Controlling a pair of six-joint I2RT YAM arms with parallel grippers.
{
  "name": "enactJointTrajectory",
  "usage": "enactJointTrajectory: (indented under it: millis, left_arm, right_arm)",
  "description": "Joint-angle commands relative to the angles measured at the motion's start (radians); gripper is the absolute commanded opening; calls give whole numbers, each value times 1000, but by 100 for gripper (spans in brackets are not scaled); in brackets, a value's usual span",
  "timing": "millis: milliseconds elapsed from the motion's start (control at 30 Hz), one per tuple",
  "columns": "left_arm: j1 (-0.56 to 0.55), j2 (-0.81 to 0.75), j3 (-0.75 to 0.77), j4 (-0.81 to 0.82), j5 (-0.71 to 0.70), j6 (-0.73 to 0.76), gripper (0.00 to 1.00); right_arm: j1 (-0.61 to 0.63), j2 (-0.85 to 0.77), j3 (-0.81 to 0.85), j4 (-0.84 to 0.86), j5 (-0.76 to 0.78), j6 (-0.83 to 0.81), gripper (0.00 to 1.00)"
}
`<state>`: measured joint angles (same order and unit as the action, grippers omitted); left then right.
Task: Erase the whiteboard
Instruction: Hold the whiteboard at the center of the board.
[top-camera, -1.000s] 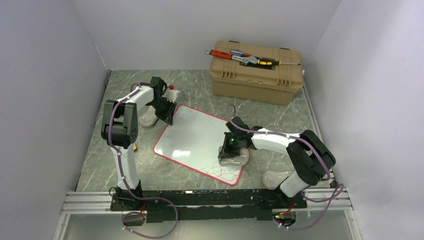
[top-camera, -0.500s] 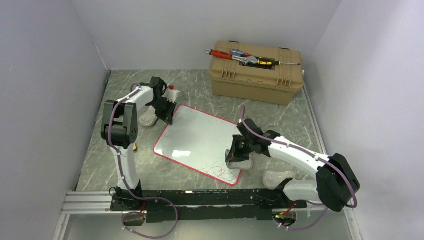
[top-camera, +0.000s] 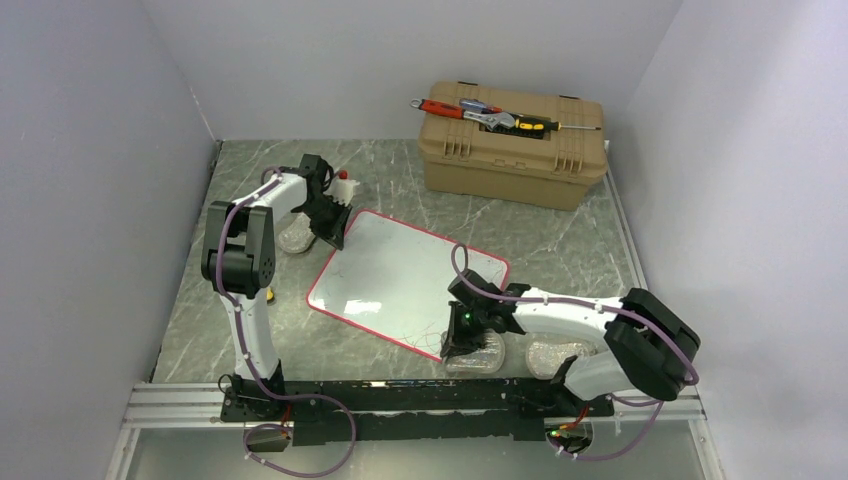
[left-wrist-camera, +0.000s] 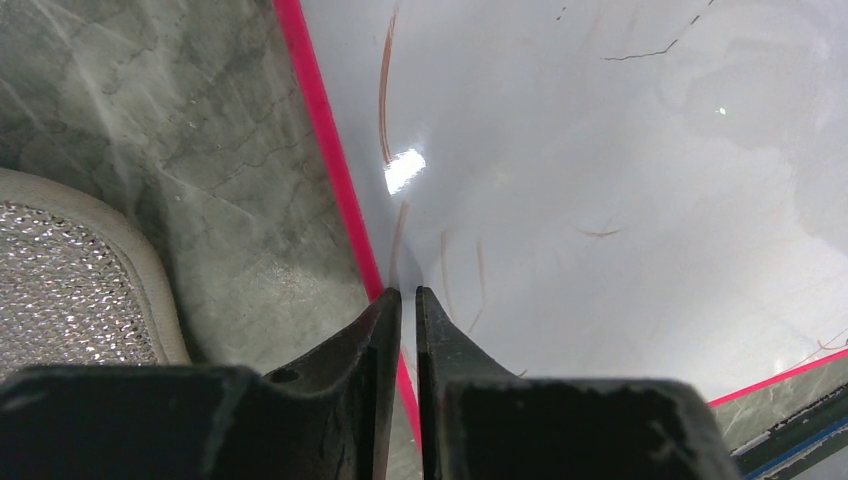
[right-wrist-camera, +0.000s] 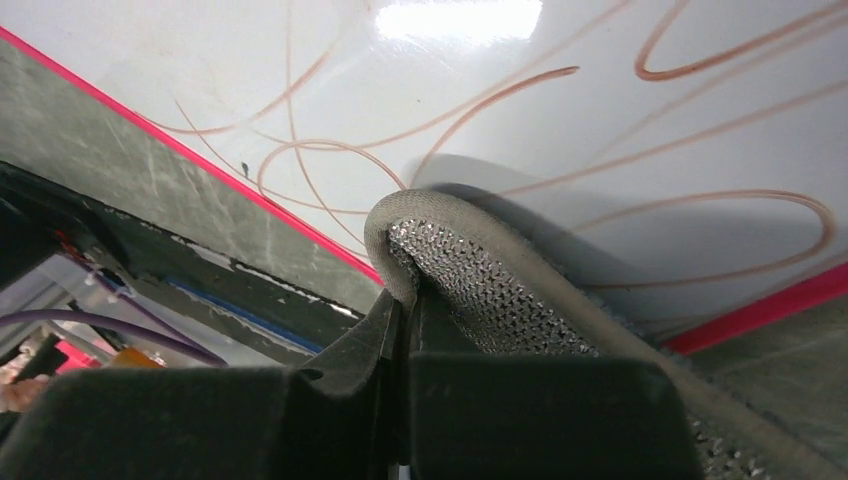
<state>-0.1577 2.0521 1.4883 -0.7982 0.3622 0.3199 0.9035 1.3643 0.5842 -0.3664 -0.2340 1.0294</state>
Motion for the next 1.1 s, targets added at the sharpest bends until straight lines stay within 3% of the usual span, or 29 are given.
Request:
enactJointTrajectory:
  millis: [0,233,733,1067]
  left_arm:
    - [-13,35,-53,-9,-72,35,20]
    - [-10,-25,-34,-11,-113,49,31]
    - [5,-62,65,-64,-83,55,33]
    - [21,54,107,-88,-83,79,32]
  right_arm:
    - [23,83,-7,101,122,57,0]
    - [23,118,-49,148,121,89,0]
    - [23,119,-93,163,121,104,0]
    - [23,107,-108,168,121,110,0]
